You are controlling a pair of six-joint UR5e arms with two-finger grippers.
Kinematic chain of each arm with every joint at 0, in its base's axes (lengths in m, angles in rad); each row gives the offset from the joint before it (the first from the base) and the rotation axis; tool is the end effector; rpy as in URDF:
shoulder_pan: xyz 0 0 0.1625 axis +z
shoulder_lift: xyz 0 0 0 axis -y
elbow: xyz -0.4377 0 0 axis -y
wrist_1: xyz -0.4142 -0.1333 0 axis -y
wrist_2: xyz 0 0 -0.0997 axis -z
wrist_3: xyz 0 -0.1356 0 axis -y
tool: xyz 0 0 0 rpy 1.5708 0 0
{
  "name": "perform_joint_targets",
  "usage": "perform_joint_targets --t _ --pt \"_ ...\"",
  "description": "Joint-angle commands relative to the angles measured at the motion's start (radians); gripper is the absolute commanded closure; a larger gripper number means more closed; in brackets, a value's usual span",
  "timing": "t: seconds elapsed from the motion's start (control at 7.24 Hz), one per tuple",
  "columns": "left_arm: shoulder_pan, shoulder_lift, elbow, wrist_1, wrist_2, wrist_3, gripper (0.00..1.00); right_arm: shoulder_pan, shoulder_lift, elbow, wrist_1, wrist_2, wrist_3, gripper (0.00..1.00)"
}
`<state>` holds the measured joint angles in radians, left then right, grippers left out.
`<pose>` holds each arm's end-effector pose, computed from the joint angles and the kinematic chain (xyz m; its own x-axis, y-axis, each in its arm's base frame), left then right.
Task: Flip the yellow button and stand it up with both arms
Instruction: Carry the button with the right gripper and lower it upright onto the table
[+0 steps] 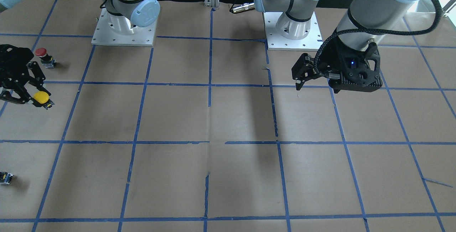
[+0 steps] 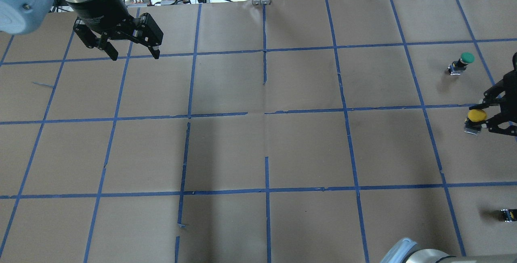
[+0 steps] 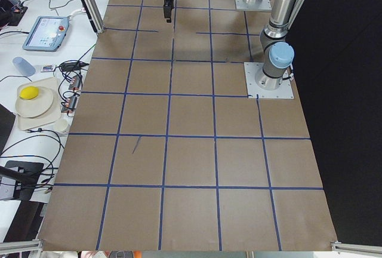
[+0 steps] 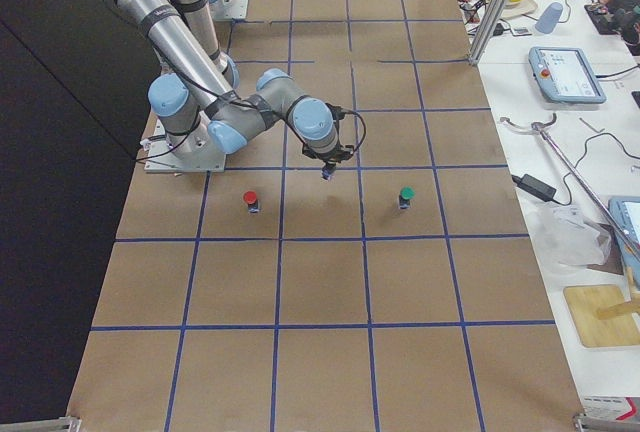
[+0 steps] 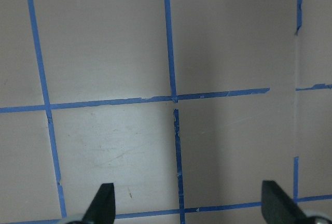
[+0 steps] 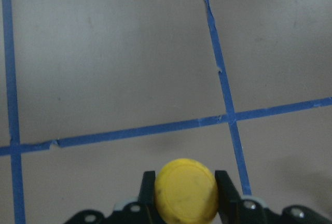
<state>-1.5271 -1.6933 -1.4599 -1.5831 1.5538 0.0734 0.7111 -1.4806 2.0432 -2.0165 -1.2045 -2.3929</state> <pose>-0.1108 -0.5695 0.4542 -0.9994 0.0293 0.0187 0.0297 0.9993 0.0226 -0.2405 -0.4472 0.2401 -0.0890 -0.9794 0.1812 -0.9445 0.0252 -0.3276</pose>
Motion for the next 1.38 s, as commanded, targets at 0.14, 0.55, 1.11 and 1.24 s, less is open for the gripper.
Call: perform_joint_targets --t 0.14,0.55,1.11,1.24 --pt "-0.001 -0.006 0.0 0.0 0.005 -0.009 0.01 -0.114 0.077 -0.009 0.04 0.062 -0.301 0.77" --pt "-0.001 -0.009 0.0 0.002 0.006 -0.009 0.0 -0.128 0.097 -0.023 0.131 0.062 -0.339 0.69" --pt "0.001 -0.016 0.01 0.0 0.011 -0.02 0.0 -0.168 0.16 -0.093 0.157 0.043 -0.347 0.68" --pt "-0.001 -0.016 0.018 0.0 0.012 -0.02 0.0 -0.168 0.167 -0.098 0.203 0.045 -0.336 0.59"
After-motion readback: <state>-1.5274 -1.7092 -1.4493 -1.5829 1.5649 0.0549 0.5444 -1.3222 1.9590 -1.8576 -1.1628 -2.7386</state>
